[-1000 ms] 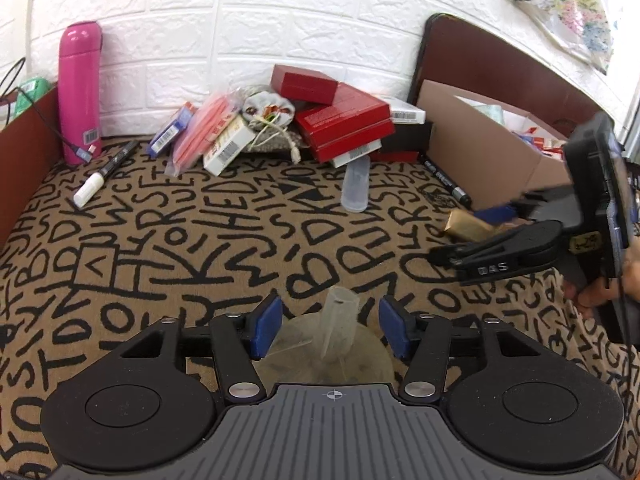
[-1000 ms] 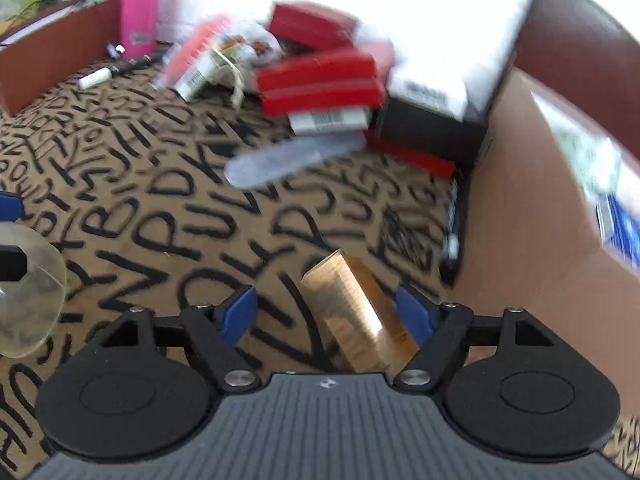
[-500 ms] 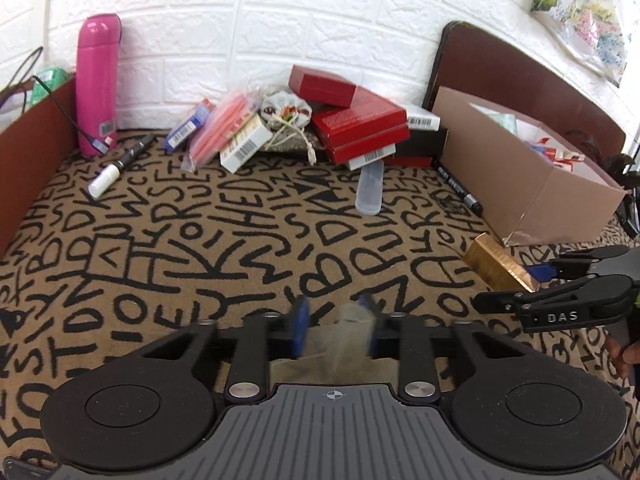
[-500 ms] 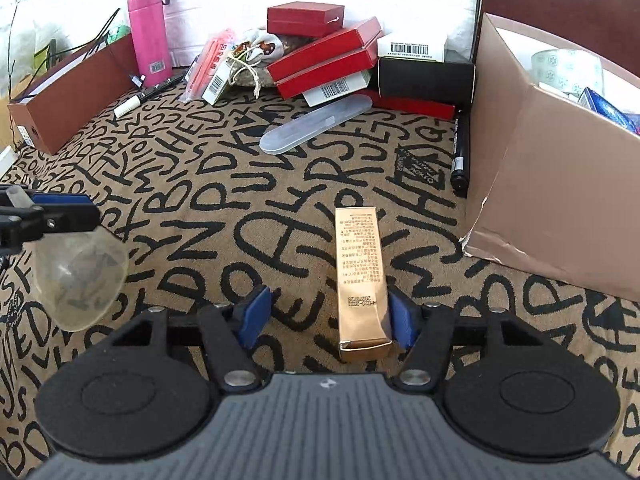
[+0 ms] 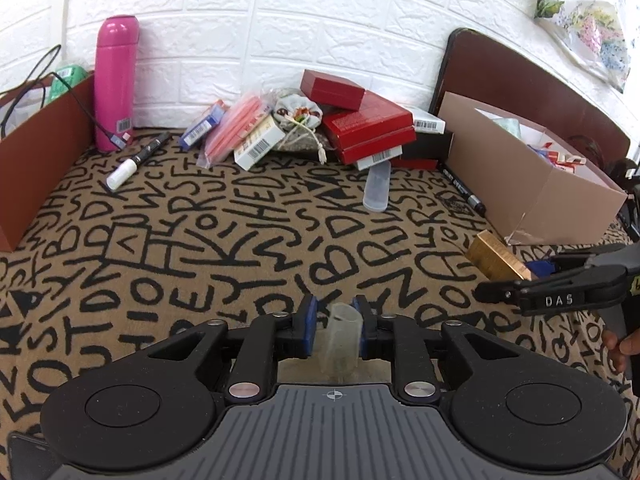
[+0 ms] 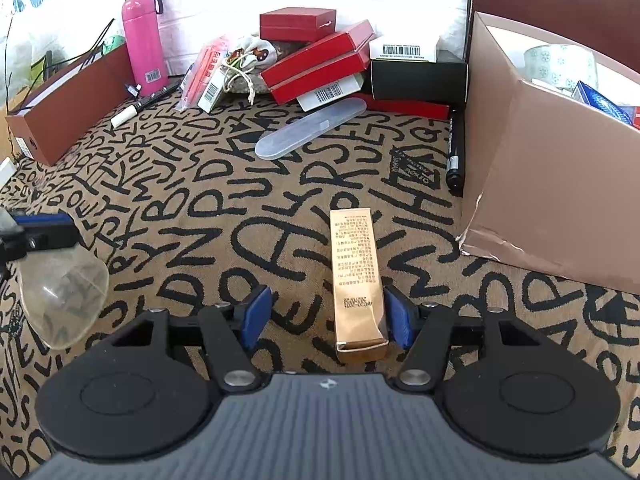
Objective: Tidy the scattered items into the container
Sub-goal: 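Grasp the gold box with the right tool while the left tool holds the funnel, then carry the funnel and gold box over the cardboard box and open both tools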
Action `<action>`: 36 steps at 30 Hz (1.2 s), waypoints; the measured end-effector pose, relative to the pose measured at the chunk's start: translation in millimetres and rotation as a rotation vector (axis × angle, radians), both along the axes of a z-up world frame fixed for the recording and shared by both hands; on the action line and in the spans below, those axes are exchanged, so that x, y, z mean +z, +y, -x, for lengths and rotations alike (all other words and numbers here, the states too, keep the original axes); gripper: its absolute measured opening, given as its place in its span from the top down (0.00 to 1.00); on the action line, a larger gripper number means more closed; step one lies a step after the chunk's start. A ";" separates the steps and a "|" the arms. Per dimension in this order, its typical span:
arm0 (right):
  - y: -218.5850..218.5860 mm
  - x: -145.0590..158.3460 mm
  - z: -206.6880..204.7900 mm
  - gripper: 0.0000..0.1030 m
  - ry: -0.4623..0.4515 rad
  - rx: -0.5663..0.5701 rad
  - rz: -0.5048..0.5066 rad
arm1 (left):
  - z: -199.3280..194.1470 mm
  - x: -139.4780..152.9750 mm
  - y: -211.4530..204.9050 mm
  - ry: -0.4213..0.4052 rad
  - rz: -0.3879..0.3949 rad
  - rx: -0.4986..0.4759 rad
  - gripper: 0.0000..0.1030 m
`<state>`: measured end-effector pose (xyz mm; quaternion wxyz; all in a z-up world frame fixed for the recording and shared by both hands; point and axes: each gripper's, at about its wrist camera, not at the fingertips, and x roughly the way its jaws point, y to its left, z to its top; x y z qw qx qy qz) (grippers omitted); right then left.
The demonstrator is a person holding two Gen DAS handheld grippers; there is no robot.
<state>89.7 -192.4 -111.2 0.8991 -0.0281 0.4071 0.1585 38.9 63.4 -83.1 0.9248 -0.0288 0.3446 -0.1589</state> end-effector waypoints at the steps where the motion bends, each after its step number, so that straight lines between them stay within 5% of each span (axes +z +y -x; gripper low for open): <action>1: 0.7 0.3 -1.6 0.36 -0.002 0.001 0.003 | -0.5 -0.5 -1.1 0.000 -0.005 0.001 0.81; 5: 1.7 -2.2 -9.4 0.38 0.001 -0.015 -0.002 | -0.3 0.2 -5.5 0.002 -0.031 -0.013 0.83; 8: 1.2 -5.7 -9.5 0.58 -0.008 -0.030 0.020 | 2.3 1.9 -5.5 0.009 -0.031 -0.008 0.88; 9: -0.2 -5.2 -7.8 0.72 -0.012 -0.036 0.020 | 3.7 2.7 -5.5 0.012 -0.029 -0.006 0.88; 10: -2.9 -4.4 -6.1 0.73 -0.009 -0.038 0.004 | 5.2 3.6 -5.5 0.017 -0.025 -0.003 0.88; 22: -31.1 34.4 38.7 0.74 -0.080 -0.015 -0.075 | 13.6 35.5 -41.2 -0.021 0.007 -0.089 0.89; 28: -64.0 86.4 59.8 0.74 -0.216 -0.024 -0.087 | 0.9 84.8 -88.7 -0.120 -0.010 -0.196 0.89; 36: -134.2 129.5 63.4 0.74 -0.344 -0.161 -0.066 | -44.7 152.0 -167.6 -0.204 0.067 -0.273 0.89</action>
